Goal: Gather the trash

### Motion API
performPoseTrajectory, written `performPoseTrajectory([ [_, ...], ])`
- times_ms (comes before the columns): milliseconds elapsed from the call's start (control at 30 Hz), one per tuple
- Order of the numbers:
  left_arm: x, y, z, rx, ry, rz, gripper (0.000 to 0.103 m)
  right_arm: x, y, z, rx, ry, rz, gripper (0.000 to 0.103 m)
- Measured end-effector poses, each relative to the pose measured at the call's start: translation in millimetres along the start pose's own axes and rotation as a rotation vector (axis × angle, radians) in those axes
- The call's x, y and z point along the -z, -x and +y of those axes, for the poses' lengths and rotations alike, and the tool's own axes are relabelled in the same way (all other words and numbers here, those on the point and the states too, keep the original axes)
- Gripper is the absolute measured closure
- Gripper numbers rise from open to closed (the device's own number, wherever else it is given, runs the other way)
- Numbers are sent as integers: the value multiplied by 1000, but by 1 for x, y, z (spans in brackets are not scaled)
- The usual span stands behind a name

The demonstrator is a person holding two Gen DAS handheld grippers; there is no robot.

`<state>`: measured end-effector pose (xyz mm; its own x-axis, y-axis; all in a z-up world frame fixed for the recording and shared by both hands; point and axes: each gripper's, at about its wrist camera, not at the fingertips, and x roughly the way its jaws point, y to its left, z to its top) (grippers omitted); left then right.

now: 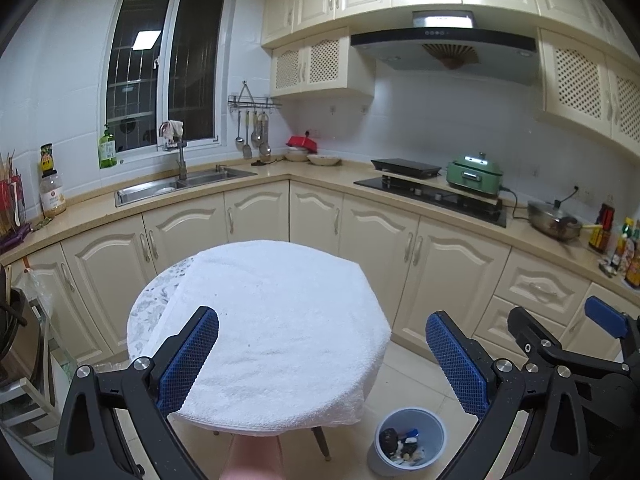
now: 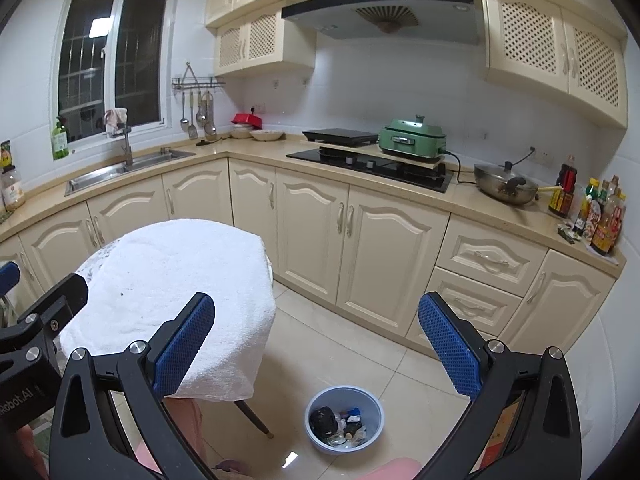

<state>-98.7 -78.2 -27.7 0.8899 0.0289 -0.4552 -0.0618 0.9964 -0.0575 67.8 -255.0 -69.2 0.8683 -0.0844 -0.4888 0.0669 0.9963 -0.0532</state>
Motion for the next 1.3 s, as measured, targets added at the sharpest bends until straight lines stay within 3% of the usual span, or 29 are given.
performPoseTrajectory([
  [1300, -3, -23, 5, -9, 15, 39, 1, -1, -17, 8, -41, -1, 57, 0],
])
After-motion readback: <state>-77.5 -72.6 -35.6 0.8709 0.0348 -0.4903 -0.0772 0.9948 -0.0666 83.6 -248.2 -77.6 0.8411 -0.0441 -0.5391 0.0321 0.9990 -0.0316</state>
